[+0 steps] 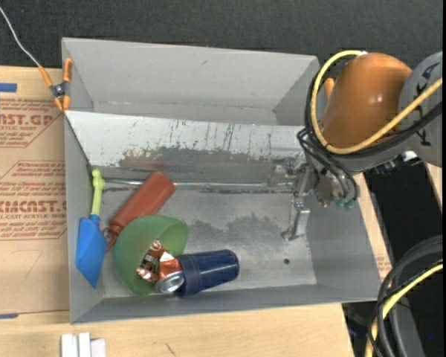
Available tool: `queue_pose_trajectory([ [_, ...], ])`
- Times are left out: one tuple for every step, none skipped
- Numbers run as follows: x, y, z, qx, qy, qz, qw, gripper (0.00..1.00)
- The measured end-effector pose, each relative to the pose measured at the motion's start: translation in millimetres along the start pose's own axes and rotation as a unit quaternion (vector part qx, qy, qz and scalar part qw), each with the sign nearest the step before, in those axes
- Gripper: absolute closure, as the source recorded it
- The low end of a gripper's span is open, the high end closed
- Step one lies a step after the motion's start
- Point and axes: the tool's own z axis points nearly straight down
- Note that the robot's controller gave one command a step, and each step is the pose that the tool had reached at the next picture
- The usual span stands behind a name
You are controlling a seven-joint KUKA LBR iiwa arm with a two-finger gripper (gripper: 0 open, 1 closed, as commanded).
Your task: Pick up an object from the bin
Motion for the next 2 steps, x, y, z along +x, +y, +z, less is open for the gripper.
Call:
queue_pose_trajectory([
  [-1.5, 0, -5, 0.000, -0.0041, 0.000, 1.0000, 0.00],
  [16.9, 29, 73, 0.000, -0.0040, -0.011, 0.9999, 0.00],
])
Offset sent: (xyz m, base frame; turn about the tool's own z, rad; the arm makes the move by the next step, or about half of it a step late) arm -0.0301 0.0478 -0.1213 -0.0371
